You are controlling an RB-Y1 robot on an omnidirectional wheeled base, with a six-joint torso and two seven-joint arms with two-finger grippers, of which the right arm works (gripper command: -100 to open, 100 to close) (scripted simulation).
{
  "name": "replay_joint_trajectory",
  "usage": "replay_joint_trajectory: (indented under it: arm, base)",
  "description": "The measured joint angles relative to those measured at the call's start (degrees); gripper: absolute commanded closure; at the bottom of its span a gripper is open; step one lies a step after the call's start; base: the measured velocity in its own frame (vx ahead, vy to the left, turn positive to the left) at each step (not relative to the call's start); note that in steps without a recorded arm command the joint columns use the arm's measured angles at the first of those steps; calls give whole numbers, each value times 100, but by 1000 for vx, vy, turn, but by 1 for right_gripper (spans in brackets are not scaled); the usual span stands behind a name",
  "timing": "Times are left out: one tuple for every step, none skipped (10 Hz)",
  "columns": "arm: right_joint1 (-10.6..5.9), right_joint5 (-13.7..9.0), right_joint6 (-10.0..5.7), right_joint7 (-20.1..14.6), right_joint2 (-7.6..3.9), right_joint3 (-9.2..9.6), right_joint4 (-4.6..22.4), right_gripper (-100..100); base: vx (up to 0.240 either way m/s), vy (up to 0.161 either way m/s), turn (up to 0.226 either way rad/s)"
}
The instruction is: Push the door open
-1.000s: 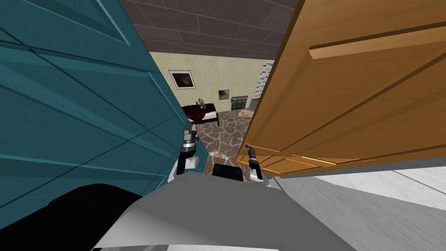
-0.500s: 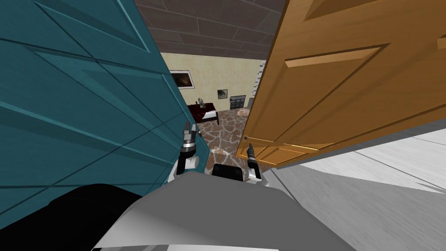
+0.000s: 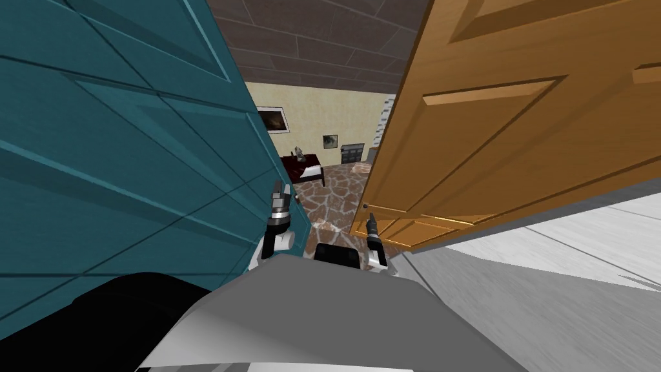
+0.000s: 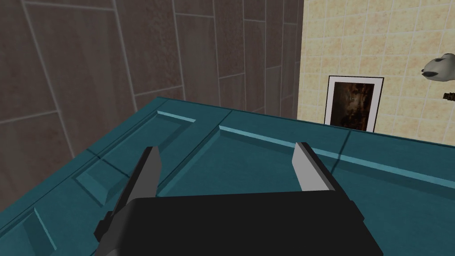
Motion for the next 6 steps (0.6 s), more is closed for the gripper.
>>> replay_joint_trajectory:
  arm:
    - [0,-5,-19,2,-9,-8,6,-100]
    - [2,-11,-37,7,-11,-16,9,-100]
    - [2,-18,-69,11,-1,-27,30,-100]
    - [4,-25,-107,15,21,-36,50,-100]
    - [9,-31,-134,21,56,-45,56,-100]
    - [18,-30,-145,22,63,-42,57,100]
  base:
    - [213,-4,25]
    - [248,12,36]
    - [239,8,38]
    - [229,-16,28]
    - [92,-8,-7]
    - [-20,6,7]
